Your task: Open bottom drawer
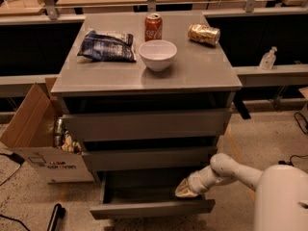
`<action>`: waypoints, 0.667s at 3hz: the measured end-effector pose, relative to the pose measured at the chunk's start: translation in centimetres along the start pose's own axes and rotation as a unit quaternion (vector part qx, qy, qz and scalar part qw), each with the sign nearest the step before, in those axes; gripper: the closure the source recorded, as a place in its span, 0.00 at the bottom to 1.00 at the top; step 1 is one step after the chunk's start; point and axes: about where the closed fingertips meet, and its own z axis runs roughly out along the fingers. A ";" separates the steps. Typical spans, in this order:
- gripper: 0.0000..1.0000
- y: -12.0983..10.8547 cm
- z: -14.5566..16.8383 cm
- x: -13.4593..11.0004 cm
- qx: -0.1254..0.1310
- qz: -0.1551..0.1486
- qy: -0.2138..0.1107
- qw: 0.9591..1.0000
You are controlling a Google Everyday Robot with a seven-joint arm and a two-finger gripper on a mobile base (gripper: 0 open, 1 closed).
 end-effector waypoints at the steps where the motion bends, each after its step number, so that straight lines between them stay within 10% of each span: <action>1: 0.97 -1.2 0.9 1.2 0.029 0.040 0.026 0.998; 2: 1.00 -2.2 3.0 2.7 0.046 0.067 0.055 0.995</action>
Offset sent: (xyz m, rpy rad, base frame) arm 0.0355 0.0044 -0.0702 -0.1915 0.0122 -0.2366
